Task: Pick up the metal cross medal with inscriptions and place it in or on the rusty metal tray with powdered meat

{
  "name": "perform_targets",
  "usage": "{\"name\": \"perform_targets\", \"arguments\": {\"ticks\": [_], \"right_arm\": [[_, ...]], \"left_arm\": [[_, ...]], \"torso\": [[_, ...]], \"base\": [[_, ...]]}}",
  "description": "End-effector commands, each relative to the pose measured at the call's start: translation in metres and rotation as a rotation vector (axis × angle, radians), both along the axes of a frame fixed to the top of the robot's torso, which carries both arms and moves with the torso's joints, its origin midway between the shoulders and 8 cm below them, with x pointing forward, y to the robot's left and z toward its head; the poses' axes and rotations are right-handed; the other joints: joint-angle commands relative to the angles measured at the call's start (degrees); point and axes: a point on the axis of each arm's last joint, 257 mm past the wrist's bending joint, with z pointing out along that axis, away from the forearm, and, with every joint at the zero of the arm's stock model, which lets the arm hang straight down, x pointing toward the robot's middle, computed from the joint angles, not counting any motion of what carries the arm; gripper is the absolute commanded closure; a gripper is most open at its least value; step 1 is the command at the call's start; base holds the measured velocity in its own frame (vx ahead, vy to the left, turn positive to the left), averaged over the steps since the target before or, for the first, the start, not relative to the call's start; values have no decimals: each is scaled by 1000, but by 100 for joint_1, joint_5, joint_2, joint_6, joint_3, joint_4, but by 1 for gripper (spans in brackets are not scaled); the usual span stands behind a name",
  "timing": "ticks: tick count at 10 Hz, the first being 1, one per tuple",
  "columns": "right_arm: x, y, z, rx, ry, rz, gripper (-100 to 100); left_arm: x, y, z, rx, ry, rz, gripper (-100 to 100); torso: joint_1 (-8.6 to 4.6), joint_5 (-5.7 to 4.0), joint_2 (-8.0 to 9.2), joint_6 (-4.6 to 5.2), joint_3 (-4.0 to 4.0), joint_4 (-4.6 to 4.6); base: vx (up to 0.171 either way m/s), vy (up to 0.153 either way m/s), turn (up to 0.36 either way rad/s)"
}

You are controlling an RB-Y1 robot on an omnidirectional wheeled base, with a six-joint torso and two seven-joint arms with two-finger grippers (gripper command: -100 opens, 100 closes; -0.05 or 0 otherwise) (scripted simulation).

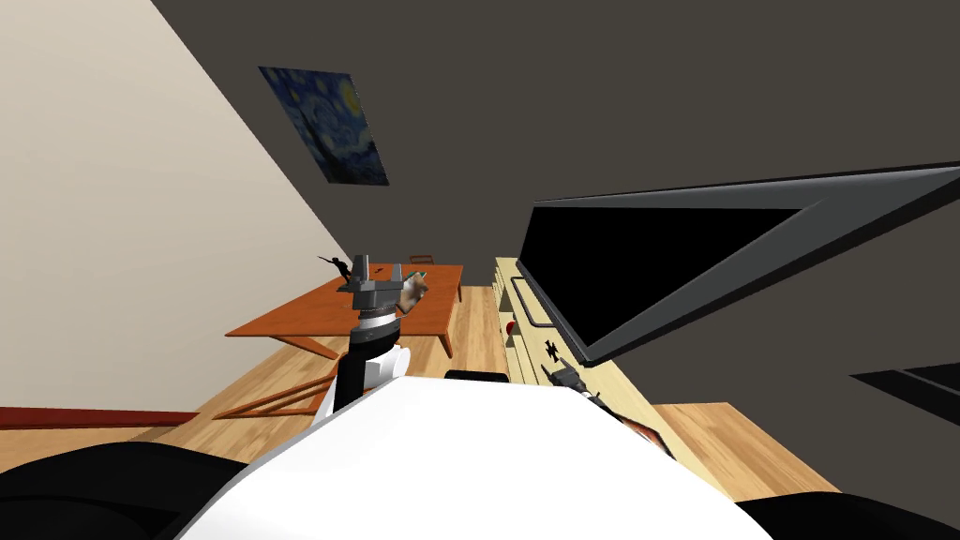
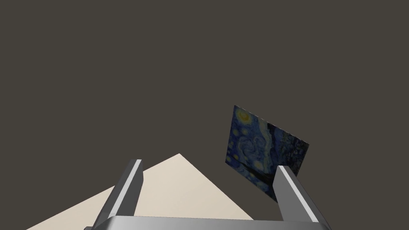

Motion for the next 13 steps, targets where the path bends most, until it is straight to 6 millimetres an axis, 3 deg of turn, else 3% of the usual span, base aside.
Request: {"name": "perform_targets", "arguments": {"ticks": [1, 2, 3, 5, 8, 10, 13], "right_arm": [[-14, -12, -12, 12, 54, -27, -100], [-14, -12, -12, 34, 57, -42, -100], [-27, -25, -22, 29, 103, -59, -100], [-27, -25, -22, 65, 107, -85, -100], [-50, -48, -37, 81, 189, -143, -100], [-50, -48, -37, 108, 192, -163, -100], [-68, -69, -47, 125, 254, -224, -100]], "left_arm": [[0, 0, 0, 0, 0, 0, 0], [0, 0, 0, 0, 0, 0, 0], [0, 0, 0, 0, 0, 0, 0], [0, 0, 0, 0, 0, 0, 0], [0, 0, 0, 0, 0, 0, 0], [0, 0, 0, 0, 0, 0, 0], [0, 0, 0, 0, 0, 0, 0]], "torso": [[0, 0, 0, 0, 0, 0], [0, 1, -2, -3, -1, 0], [-1, 0, -3, -1, -2, -1], [-2, 0, -5, 0, -3, -1], [1, 0, -6, -1, -3, -1], [1, 0, -9, 0, -5, -2], [4, 1, -8, 0, -5, -2]], "base": [[13, -7, 118], [16, -12, 73], [20, -12, 131], [15, -10, 21], [23, -7, 109], [22, -5, 9], [30, 3, 92]]}}
